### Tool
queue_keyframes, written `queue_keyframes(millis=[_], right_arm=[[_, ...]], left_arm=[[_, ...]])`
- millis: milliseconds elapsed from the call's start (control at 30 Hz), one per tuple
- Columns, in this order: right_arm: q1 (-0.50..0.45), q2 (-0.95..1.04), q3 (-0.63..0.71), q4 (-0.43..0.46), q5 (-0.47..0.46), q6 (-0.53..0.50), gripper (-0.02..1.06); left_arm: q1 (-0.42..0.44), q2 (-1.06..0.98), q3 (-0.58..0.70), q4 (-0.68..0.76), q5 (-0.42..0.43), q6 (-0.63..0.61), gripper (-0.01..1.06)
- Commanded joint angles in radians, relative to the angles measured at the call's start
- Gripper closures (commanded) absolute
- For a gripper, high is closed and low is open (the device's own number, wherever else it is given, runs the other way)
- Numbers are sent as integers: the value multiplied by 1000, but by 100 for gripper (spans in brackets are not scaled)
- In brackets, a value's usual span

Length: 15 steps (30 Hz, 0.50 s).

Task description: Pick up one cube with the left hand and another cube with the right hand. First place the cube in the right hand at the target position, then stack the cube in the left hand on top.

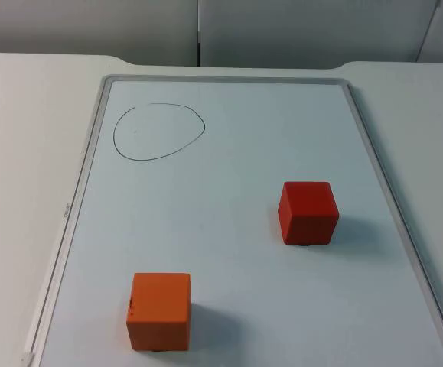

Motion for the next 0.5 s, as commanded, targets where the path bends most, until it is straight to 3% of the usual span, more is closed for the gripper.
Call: queue_keyframes(millis=[0, 133, 467], right_arm=[[-6, -4, -19, 4, -26, -11, 0], [-6, 31, -57, 18, -35, -28, 0], [-6, 397, -269, 67, -165, -83, 0]], left_arm=[[2, -5, 3, -1, -9, -4, 0], [2, -5, 3, -1, -9, -4, 0], [2, -5, 3, -1, -9, -4, 0]])
